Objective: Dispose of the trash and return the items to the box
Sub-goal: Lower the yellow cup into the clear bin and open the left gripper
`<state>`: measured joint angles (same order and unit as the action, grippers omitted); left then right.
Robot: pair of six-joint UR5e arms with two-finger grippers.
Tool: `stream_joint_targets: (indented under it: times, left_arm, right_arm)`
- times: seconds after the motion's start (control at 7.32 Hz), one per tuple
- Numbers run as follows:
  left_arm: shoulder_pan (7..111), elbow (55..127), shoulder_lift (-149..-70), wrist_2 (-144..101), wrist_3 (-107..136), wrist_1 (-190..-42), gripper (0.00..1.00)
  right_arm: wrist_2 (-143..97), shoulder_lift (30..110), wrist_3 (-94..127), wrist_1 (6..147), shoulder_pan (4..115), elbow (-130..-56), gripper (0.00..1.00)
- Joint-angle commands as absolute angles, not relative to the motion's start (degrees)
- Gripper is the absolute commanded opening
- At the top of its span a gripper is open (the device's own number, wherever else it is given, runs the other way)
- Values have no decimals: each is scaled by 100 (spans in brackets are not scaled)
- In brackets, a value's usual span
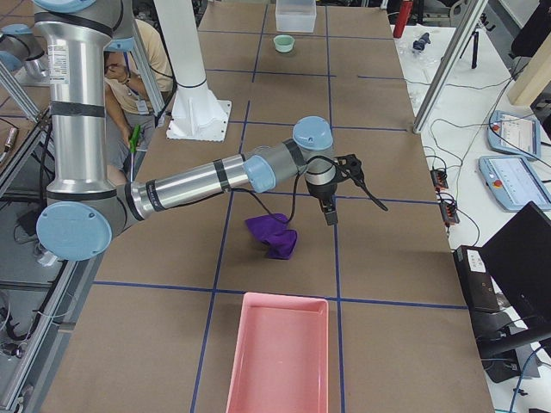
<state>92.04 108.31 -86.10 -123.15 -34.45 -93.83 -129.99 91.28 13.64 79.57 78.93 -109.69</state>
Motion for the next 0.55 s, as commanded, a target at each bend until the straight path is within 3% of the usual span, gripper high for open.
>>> stream_joint_targets:
  times: [0.0,0.41]
  left_arm:
    - [9615,10346,-7836,-12366,-4219,-10363,0]
    - [9572,8952,-7392,-13112,-3473,-12684,0]
  right_arm:
    - [-12999,9123,1362,7954,7893,-10978,100]
    - [-12999,9132,1354,7954,7893,-10978,100]
